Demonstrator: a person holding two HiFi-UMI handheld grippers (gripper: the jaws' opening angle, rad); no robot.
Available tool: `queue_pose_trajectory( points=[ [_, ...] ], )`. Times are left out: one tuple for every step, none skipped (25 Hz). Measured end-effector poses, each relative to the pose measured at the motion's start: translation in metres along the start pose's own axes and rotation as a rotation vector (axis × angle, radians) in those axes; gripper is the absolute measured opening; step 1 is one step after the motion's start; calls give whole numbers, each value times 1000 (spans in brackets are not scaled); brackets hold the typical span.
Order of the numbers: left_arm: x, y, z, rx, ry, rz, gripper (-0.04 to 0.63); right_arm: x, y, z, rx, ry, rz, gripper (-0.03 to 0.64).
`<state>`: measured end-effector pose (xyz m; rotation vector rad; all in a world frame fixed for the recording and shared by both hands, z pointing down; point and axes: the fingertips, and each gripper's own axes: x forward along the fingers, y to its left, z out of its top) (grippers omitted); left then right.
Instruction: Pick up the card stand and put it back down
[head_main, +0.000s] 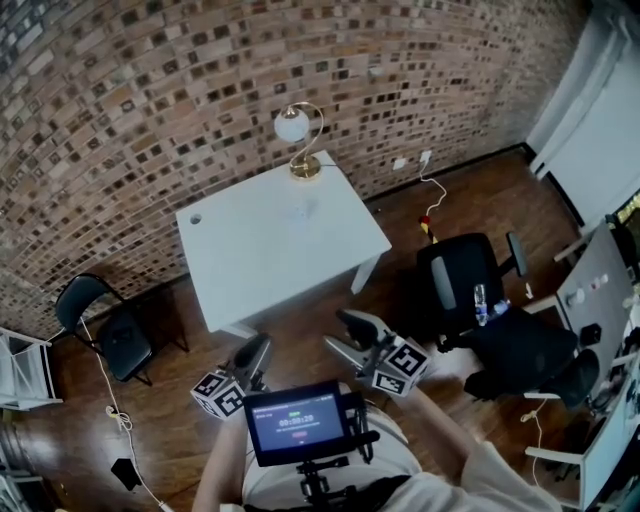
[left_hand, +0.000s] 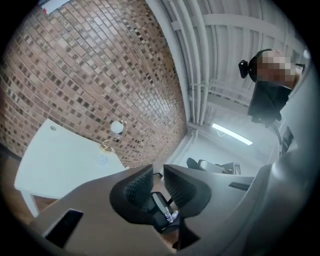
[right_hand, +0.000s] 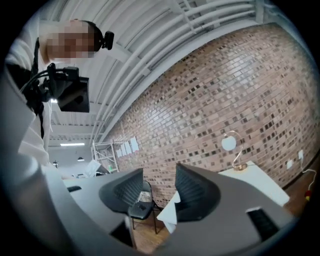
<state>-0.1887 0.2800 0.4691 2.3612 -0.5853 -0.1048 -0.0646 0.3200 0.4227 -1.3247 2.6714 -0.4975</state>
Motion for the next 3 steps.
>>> queue_pose_trajectory(
  points=[
    [2, -4, 0, -18, -5, -27, 94, 4, 7, 0, 22, -6, 23, 227],
    [4, -7, 0, -40, -10, -56, 111, 8, 15, 1, 44, -12, 47, 227],
    [7, -11, -1, -63, -14, -85, 134, 12, 23, 1, 66, -18, 71, 227]
  ],
)
